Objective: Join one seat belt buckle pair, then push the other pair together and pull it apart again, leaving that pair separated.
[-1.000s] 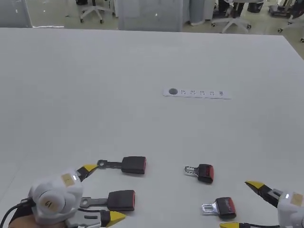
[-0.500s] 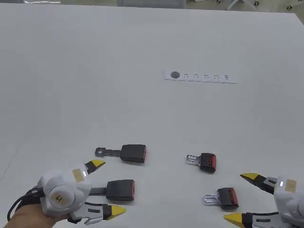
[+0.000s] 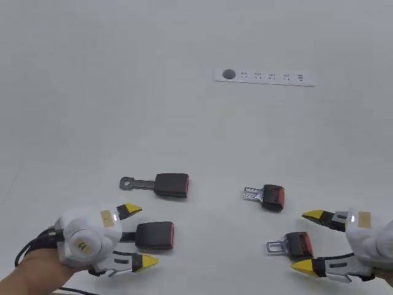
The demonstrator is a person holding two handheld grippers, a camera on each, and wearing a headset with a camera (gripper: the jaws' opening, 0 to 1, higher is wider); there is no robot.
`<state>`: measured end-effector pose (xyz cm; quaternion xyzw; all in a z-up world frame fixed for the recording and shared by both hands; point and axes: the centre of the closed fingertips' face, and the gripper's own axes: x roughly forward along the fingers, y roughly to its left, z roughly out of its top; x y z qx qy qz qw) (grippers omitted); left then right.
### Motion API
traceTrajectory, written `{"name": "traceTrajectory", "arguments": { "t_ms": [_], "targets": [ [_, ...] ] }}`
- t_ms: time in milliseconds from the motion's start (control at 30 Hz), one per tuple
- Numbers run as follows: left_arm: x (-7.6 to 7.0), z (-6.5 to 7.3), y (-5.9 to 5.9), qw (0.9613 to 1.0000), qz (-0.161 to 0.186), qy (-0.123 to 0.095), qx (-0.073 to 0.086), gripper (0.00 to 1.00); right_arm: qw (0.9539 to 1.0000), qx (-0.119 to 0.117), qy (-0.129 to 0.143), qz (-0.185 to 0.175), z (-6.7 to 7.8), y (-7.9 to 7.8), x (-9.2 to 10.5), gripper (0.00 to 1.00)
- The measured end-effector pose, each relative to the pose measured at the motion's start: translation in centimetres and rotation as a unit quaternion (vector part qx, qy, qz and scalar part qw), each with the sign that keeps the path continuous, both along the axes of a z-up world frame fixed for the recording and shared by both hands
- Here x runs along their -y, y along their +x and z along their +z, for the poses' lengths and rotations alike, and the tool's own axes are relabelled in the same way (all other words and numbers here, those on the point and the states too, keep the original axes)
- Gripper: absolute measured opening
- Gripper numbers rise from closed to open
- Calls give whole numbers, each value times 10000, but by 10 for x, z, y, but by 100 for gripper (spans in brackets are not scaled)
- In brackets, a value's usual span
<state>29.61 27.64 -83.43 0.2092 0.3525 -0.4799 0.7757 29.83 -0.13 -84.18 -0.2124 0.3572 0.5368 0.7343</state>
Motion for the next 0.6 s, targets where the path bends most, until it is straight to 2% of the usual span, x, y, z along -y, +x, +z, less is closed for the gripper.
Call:
{"name": "traceTrajectory", "arguments": {
  "t_ms": [33,100,200,300,333,367,433,600],
  "targets": [
    [0,-3,0,10000,7,5,-68,66,10000,-4,-45,66,-1,0,0,63],
    [1,-7,1,9999,-31,12,-102,65,9997,-36,-101,211,-3,-2,1,61],
    [2,-13,1,9996,-215,168,-95,63,9995,-94,-77,298,-3,-2,-1,58],
    [1,-20,0,9984,-436,328,-129,62,9984,-132,-178,511,-6,-5,1,55],
    [6,-18,0,9980,-580,221,-73,62,9978,-140,-238,609,-7,-6,1,54],
    [3,-19,2,9986,-434,279,-136,61,9974,-144,-267,649,-8,-7,2,53],
    [2,-18,4,9982,-501,316,-131,59,9970,-165,-308,689,-10,-8,3,51],
    [1,-17,2,9962,-764,384,-169,46,9966,-124,-293,767,-9,-7,3,47]
  ]
}}
